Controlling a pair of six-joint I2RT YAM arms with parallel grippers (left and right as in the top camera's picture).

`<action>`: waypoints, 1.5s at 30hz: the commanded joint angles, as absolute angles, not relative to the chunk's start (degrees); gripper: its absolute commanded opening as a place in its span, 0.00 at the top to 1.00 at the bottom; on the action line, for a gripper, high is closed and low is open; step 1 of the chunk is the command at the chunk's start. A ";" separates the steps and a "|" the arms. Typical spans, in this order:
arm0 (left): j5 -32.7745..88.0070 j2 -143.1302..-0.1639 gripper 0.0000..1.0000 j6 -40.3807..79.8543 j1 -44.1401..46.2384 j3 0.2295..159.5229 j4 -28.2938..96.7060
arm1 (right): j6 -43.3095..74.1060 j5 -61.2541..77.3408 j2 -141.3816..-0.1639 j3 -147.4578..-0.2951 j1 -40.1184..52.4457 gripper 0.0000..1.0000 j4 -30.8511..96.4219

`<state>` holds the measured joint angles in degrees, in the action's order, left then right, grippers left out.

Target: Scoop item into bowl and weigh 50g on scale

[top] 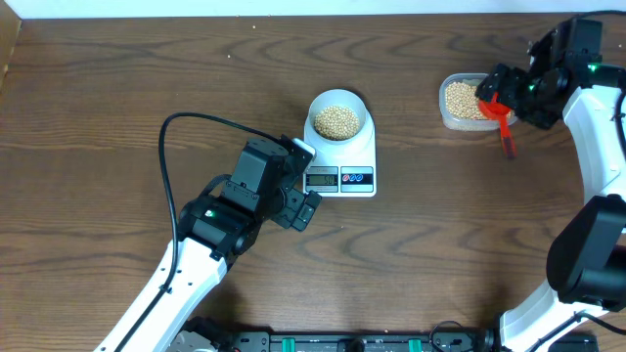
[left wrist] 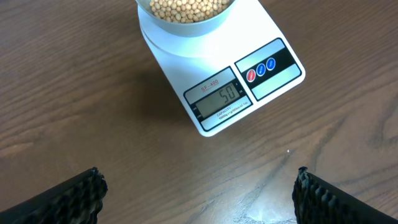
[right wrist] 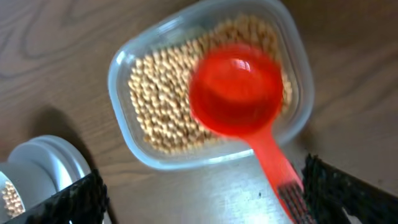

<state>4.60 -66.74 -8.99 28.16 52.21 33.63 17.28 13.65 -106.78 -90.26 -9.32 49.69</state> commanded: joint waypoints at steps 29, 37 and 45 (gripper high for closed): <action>5.15 -66.22 0.02 -8.73 27.92 53.87 33.78 | 9.15 22.52 -83.42 -96.62 -10.85 0.01 58.35; 5.15 -66.22 0.02 -8.73 27.92 53.84 33.78 | 9.34 14.85 -72.75 -96.60 -10.94 0.01 64.10; 5.15 -66.22 0.02 -8.73 27.92 53.84 33.78 | 9.15 8.99 -61.58 -95.15 -9.98 0.01 62.81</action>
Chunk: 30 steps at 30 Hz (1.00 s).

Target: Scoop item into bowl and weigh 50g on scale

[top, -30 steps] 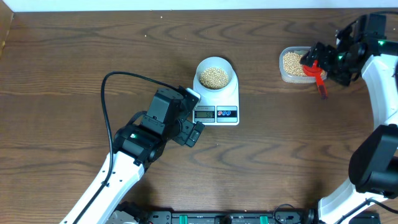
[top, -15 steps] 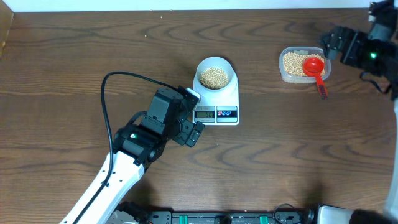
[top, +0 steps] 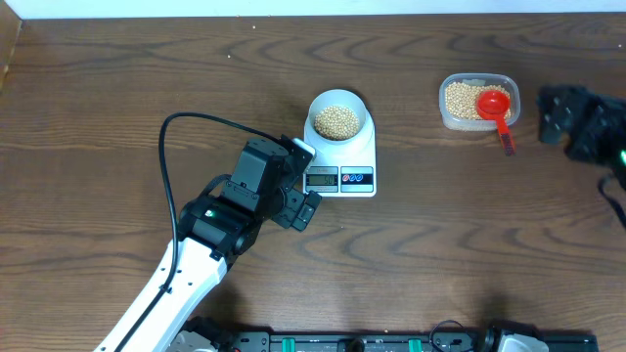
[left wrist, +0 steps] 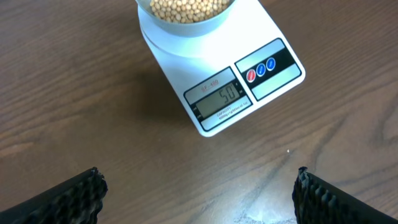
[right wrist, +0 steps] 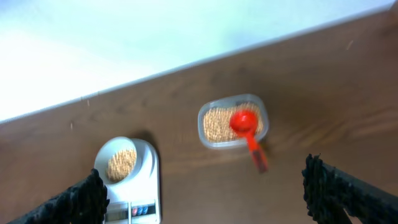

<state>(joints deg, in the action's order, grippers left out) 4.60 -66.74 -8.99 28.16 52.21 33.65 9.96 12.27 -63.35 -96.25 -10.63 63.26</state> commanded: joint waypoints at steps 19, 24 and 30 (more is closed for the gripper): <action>5.15 -66.22 0.02 -8.73 27.92 53.84 33.78 | 7.86 4.14 -27.75 -37.58 -8.58 0.01 11.53; 5.15 -66.22 0.02 -8.73 27.92 53.84 33.78 | 7.86 3.97 -21.19 -24.49 -8.58 0.01 -1.61; 5.15 -66.22 0.02 -8.73 27.92 53.84 33.78 | 7.88 3.99 -14.22 -12.25 -8.56 0.01 -12.16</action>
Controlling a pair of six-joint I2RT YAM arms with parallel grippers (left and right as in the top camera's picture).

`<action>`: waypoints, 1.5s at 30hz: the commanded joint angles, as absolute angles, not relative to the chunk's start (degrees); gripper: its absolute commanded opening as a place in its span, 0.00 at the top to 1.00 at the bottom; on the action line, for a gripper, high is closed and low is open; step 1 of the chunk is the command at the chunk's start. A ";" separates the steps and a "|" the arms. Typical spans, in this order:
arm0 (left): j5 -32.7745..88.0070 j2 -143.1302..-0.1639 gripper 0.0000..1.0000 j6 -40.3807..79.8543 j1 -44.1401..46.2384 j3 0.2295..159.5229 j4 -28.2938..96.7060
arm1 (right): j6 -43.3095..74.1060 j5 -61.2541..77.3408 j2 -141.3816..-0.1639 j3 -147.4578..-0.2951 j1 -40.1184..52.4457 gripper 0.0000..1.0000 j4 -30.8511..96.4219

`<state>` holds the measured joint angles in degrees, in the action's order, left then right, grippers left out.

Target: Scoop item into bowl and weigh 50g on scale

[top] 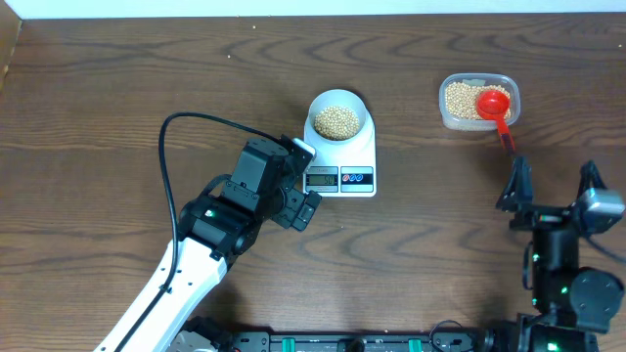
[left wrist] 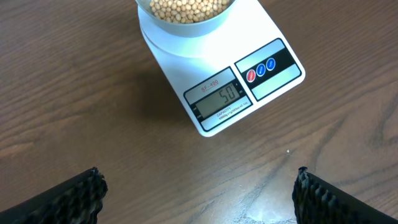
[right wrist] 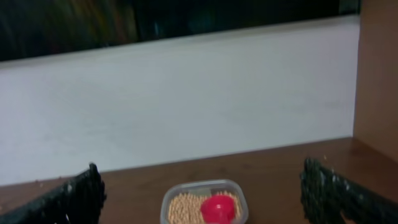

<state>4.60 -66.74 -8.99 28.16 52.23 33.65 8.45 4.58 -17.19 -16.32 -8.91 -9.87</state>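
A white bowl [top: 338,119] of beige beans sits on the white scale [top: 357,156], whose display [left wrist: 219,99] reads 50. The red scoop [top: 496,104] rests with its cup in the clear tub of beans [top: 462,103], handle over the rim toward the table front; the right wrist view shows the red scoop [right wrist: 217,208] in the tub [right wrist: 186,205] too. My left gripper [top: 305,186] stands open just in front of the scale. My right gripper [top: 550,186] is open at the right front, well back from the tub, holding nothing.
The dark wooden table [top: 117,98] carries only the scale and the tub. A black cable [top: 181,156] loops over my left arm. A white wall [right wrist: 186,106] lies beyond the table's far edge.
My right gripper has moved from beside the tub at the far right to the table's front right, now facing the tub level. The scoop, scale and left gripper have not moved.
My right gripper was at the tub with the red scoop over the beans. Then the scoop lay in the tub, let go, with the gripper off to the right. Now the gripper stands open near the table's front. The display read 50 throughout.
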 commanded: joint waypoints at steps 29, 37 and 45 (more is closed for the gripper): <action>5.15 -66.22 0.02 -8.73 27.92 53.84 33.78 | 5.39 0.12 -0.38 -0.32 -8.60 0.01 4.40; 5.15 -66.22 0.02 -8.73 27.92 53.84 33.78 | 5.45 0.14 -0.38 -0.32 -8.58 0.01 4.36; 5.15 -66.22 0.02 -8.73 27.92 53.84 33.78 | 5.48 0.14 -0.38 -0.32 -8.58 0.01 4.36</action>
